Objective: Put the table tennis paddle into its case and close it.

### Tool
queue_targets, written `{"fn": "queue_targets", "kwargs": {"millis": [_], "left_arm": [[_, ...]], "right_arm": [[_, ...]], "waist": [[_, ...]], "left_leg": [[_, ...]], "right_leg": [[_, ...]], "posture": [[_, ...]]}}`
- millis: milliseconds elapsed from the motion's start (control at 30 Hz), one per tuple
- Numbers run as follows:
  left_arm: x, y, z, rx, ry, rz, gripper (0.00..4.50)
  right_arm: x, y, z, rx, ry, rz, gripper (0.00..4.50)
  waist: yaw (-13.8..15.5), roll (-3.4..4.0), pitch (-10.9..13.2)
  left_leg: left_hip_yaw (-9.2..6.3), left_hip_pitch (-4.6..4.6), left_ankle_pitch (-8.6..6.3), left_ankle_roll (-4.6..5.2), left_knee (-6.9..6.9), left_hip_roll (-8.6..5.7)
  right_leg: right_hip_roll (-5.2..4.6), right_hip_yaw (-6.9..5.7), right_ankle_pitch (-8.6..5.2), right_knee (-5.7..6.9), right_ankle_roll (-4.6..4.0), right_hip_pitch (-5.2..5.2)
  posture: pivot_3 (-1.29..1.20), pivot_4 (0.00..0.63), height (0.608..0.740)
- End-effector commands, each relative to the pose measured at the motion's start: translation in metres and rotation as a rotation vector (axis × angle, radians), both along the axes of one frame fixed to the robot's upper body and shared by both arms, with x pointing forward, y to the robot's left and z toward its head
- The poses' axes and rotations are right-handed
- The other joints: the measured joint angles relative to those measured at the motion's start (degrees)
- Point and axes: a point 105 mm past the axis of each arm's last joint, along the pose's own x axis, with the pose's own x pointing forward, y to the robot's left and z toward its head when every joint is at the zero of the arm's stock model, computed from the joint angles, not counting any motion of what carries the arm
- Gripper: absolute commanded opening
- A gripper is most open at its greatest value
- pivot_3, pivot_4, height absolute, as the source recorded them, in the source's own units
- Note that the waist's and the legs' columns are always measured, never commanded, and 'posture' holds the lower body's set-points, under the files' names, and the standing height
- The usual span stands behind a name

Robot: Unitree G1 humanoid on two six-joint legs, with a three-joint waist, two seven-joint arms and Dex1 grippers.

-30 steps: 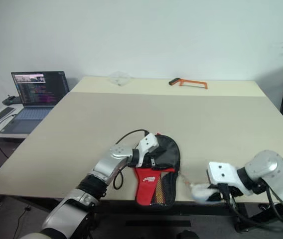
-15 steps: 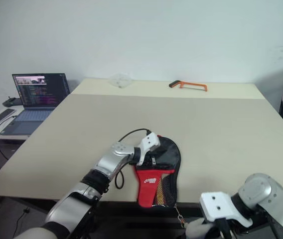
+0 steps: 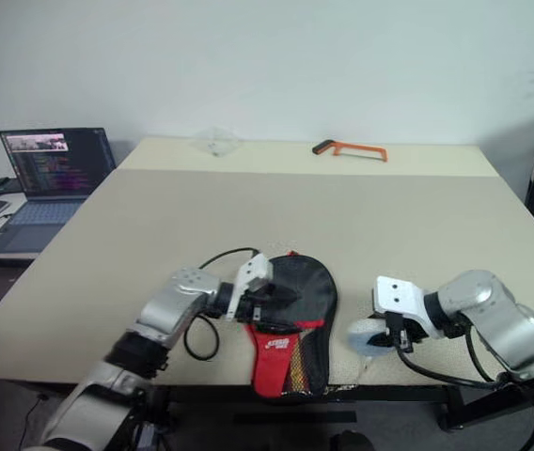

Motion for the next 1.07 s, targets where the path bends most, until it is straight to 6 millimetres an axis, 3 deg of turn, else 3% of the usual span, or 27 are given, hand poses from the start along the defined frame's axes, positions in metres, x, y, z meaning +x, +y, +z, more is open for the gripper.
{"fn": "queue_targets", "kwargs": {"millis": [33,200,400,600,667,767,1067], "left_arm": [[-0.011,0.008,0.048,-0.102,-0.035,-0.053,4.50],[-0.017,0.054,0.090,-0.114,-0.085,-0.003,4.50],[-0.043,0.109,0.114,-0.054,-0.075,0.085,4.50],[-0.061,0.171,0.117,0.114,-0.044,0.304,4.50],[-0.065,0.190,0.115,0.179,-0.031,0.358,4.50],[-0.067,0.222,0.111,0.280,-0.040,0.439,4.50],[-0.072,0.205,0.100,0.228,-0.051,0.459,4.50]], "right_arm": [[0.012,0.001,0.023,0.052,-0.058,-0.011,2.77],[0.014,-0.011,0.056,0.175,-0.026,-0.035,4.46],[-0.004,-0.046,0.094,0.255,0.015,-0.090,4.46],[-0.019,-0.092,0.101,0.165,-0.010,-0.211,4.46],[-0.020,-0.098,0.101,0.141,-0.032,-0.235,4.46],[-0.019,-0.091,0.101,0.163,-0.019,-0.242,4.46],[-0.009,-0.071,0.108,0.189,-0.057,-0.177,4.46]], "waist": [[0.1,-0.05,0.3],[0.1,-0.15,0.9],[0.1,-0.09,1.0],[0.2,-0.05,1.1],[0.1,0.01,1.2],[0.0,0.08,1.2],[-0.1,0.13,1.3]], "left_leg": [[-0.04,-0.10,-0.01,0.02,0.04,0.00],[-0.12,-0.32,-0.01,0.04,0.18,0.02],[0.00,-0.72,-0.02,0.05,0.12,0.01],[0.05,-0.74,-0.08,0.13,0.06,0.01],[0.12,-0.71,-0.08,0.14,0.08,0.03],[0.26,-0.60,-0.08,0.14,0.11,0.06],[0.49,-0.53,-0.06,0.13,0.20,0.11]], "right_leg": [[0.00,-0.03,0.00,0.00,0.00,-0.05],[0.02,-0.13,0.02,0.01,-0.01,-0.21],[-0.01,-0.07,0.20,0.04,-0.30,-0.71],[-0.03,-0.06,0.19,0.02,-0.30,-0.76],[-0.02,-0.04,0.03,0.02,-0.08,-0.77],[0.00,-0.06,0.09,0.12,-0.10,-0.75],[0.02,0.04,0.10,0.50,-0.14,-0.89]], "posture": [[0.00,0.150,0.740],[0.00,0.150,0.740],[0.00,0.150,0.740],[0.00,0.150,0.740],[0.00,0.150,0.740],[0.00,0.150,0.740],[0.00,0.150,0.740]]}}
